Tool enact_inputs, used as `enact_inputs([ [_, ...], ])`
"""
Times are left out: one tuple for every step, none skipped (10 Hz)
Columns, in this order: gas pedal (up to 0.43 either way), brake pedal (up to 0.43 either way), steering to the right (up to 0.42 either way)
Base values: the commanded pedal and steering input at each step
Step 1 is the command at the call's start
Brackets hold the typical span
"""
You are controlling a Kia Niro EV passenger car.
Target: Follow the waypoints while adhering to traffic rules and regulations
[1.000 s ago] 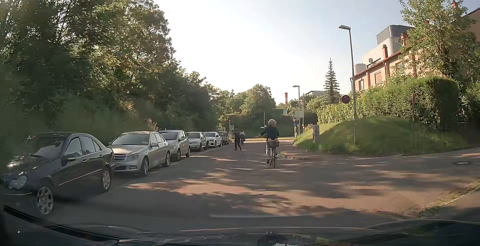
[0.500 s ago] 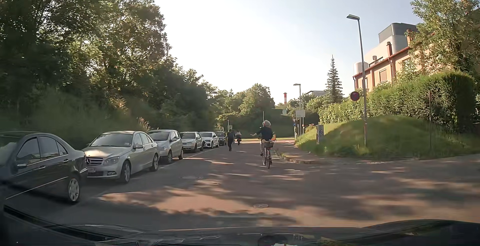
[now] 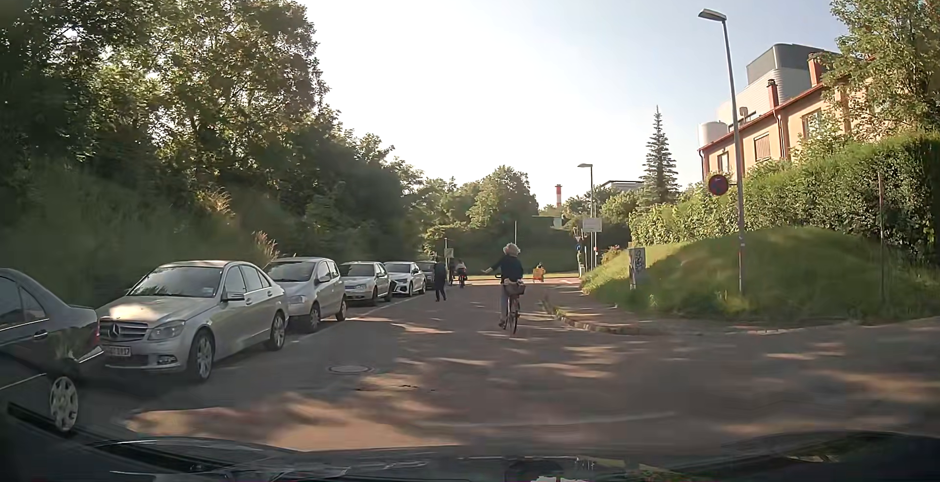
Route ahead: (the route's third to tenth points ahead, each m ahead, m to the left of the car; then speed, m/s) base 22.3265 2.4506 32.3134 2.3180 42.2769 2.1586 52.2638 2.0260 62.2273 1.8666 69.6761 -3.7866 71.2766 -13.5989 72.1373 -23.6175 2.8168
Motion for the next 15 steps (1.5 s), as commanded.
enact_inputs([
  [0.028, 0.000, 0.001],
  [0.028, 0.000, 0.001],
  [0.039, 0.000, 0.001],
  [0.047, 0.000, 0.004],
  [0.047, 0.000, 0.003],
  [0.047, 0.000, -0.003],
  [0.059, 0.000, -0.009],
  [0.059, 0.000, -0.010],
  [0.059, 0.000, -0.008],
  [0.059, 0.000, -0.008],
  [0.059, 0.000, -0.008],
  [0.067, 0.000, -0.008],
  [0.067, 0.000, -0.008],
  [0.067, 0.000, -0.007],
  [0.067, 0.000, -0.006],
])
